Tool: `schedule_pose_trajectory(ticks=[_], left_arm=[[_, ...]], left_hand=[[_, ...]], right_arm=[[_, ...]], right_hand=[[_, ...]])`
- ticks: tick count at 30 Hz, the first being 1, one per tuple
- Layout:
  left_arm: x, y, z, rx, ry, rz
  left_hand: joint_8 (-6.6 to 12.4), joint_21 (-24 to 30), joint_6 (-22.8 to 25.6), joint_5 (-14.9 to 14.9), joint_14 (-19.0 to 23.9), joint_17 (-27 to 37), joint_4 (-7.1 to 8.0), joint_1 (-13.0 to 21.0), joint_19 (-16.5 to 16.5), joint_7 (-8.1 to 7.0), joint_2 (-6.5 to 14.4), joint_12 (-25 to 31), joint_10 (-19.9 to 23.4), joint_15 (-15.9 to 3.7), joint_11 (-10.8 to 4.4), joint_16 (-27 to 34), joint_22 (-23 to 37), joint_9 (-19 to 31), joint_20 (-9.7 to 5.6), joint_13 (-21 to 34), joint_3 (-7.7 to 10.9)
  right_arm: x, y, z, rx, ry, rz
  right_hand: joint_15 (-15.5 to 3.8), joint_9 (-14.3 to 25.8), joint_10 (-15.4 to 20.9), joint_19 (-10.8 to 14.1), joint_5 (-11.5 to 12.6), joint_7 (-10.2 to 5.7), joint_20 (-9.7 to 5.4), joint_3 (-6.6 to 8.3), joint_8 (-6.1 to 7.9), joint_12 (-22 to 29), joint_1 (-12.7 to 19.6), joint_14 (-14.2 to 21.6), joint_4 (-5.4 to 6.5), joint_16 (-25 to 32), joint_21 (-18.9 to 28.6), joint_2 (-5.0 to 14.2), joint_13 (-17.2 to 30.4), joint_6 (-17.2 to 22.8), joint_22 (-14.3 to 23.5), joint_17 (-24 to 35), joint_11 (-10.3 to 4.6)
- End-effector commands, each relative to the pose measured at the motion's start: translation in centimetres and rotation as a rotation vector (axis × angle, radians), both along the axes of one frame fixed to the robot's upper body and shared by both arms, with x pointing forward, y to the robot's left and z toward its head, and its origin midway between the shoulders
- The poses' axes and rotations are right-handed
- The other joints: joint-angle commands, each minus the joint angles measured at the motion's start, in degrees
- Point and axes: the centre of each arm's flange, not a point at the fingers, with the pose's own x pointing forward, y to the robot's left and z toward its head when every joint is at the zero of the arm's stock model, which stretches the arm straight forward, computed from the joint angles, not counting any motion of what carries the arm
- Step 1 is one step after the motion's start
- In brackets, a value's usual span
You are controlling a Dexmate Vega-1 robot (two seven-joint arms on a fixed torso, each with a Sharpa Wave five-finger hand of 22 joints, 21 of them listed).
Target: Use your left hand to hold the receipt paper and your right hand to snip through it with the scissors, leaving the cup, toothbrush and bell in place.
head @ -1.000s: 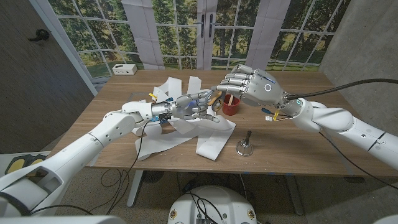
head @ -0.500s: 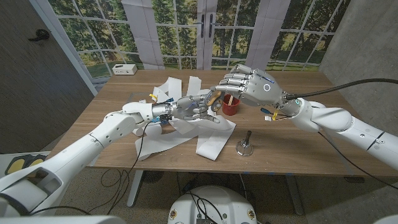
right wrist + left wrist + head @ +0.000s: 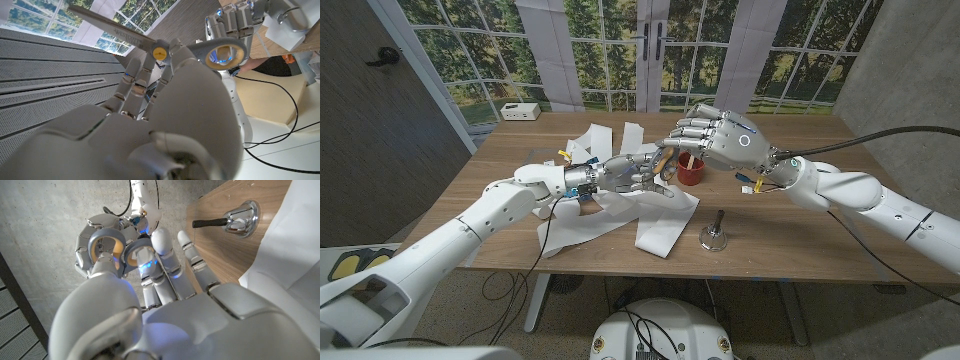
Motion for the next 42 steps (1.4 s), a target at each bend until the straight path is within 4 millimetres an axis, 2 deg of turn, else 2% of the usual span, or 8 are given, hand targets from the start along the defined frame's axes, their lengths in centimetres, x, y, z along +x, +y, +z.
schedule_pose_trajectory(ticks=[1, 13, 24, 42], left_arm=[[-0.2, -0.2, 0.2, 0.006, -0.02, 0.003], [-0.5, -0.4, 0.3, 0.025, -0.045, 0.03], [-0.6, -0.8, 0.3, 0.018, -0.04, 0.039], [-0.9, -1.5, 0.1, 0.014, -0.037, 0.039]], left_hand=[[-0.27, 0.3, 2.7, -0.3, -0.3, 0.1, -0.16, -0.6, 0.1, 3.28, -0.4, 0.4, -1.4, 0.18, -1.64, 0.3, 0.2, 0.0, -0.42, 0.0, -0.63], [-0.32, 0.5, 1.8, -0.4, -0.4, -0.2, -0.91, 0.8, -0.1, 3.17, 0.1, 0.3, -1.6, 0.1, -1.62, 0.5, 0.3, 0.0, -0.32, -0.5, -0.23], [-0.78, 0.9, -1.5, -0.7, -0.3, -0.1, -0.97, 0.8, 0.0, 2.79, 0.2, 0.8, -1.9, 0.12, -1.61, 1.0, 0.3, -0.2, -0.41, -0.5, -0.38], [0.08, 1.3, -0.4, -0.9, -0.3, 0.5, -1.27, 1.8, 0.1, 2.96, 1.5, 1.2, -1.5, 0.06, -1.62, 1.6, 0.4, -0.2, -0.56, -0.5, 0.31]], right_arm=[[0.6, 0.3, 0.0, -0.001, 0.001, -0.021], [0.8, 0.5, 0.3, -0.007, 0.0, -0.029], [0.5, 1.0, -0.1, -0.011, -0.007, -0.02], [0.5, 1.4, 0.4, 0.001, -0.026, -0.023]], right_hand=[[-11.25, 0.2, 2.5, 0.0, 0.3, 0.14, -7.62, 0.32, -0.16, 0.1, 0.5, 3.5, 0.22, 0.1, 0.5, 1.08, 0.1, 0.4, 0.1, 0.3, -2.09], [-11.26, 0.1, 2.7, 0.2, 0.4, 0.14, -7.56, 0.35, -0.2, 0.1, 0.4, 3.8, 0.17, 0.0, 0.5, 1.0, 0.0, 0.5, 0.0, 0.3, -2.07], [-11.26, -0.1, 3.0, 0.4, 0.5, 0.19, -7.49, 0.34, -0.2, -0.1, 0.4, 4.0, 0.12, 0.0, 0.5, 0.86, -0.4, 0.6, 0.0, 0.3, -2.02], [-11.26, -0.3, 3.3, 0.8, 0.6, 0.26, -7.47, 0.39, -0.21, 0.0, 0.4, 4.3, 0.06, -0.1, 0.4, 0.73, -0.4, 0.8, 0.0, 0.3, -2.06]])
